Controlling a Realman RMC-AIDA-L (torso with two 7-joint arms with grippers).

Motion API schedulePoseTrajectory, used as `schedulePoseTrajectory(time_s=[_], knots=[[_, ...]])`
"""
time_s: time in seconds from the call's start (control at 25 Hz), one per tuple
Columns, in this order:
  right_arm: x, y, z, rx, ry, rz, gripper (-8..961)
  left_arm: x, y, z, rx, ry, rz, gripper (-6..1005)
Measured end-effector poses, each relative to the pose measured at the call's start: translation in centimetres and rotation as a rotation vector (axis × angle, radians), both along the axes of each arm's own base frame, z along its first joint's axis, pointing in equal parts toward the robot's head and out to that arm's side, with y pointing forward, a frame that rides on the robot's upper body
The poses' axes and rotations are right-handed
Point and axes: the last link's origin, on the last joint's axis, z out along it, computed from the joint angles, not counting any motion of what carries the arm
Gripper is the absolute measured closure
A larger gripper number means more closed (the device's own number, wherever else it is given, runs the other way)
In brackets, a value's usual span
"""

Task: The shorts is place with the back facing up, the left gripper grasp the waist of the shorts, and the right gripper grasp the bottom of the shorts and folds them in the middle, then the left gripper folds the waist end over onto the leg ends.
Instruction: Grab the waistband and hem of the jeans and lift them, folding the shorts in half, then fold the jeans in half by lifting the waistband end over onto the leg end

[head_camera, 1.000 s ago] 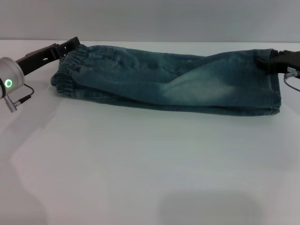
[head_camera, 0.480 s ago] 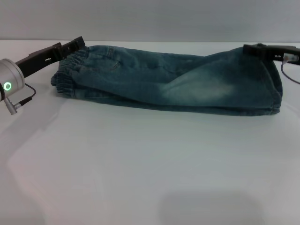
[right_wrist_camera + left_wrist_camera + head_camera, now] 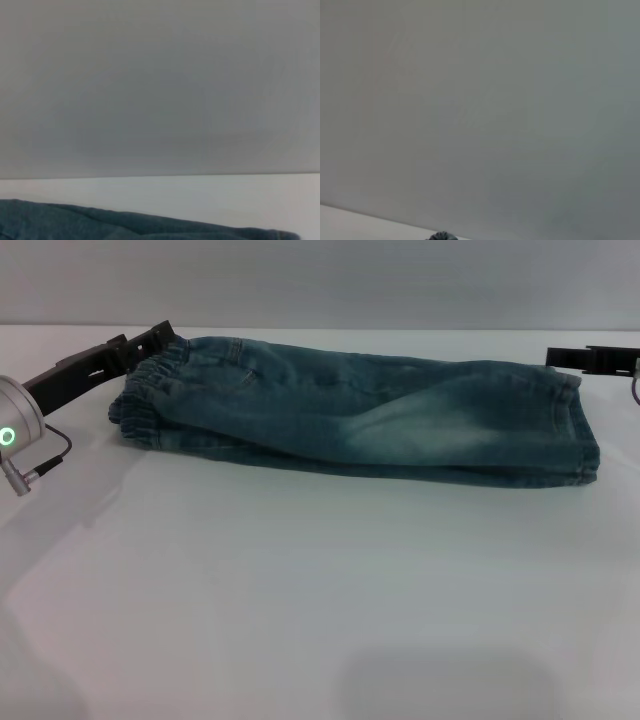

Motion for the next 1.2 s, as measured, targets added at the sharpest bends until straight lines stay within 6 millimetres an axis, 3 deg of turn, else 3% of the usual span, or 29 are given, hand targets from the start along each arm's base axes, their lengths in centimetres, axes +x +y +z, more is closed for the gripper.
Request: schedulePoseTrajectory(time_s=[0.4,0.72,1.04,1.2], knots=[[0.0,-1.8,1.2,0.116,-0.042,0.064,465,-0.3,-0.6,0.6,-0.020,0.045,-0.042,138],[-0.1,-2.7,1.7,0.175,0.021,0.157,466,-2.5,-2.5,1.4,-0.028,0.212,-0.081,139],[-1.6,-3.1,1.2,0.193,0.046,0.322,466,-4.2,-3.3,0.6,-0.010,0.302,-0.048,139],[-2.1,-3.5,0.8,0.234,0.057,0.423,465,-5.1,-3.4,-0.8,-0.026,0.330,0.007,140]])
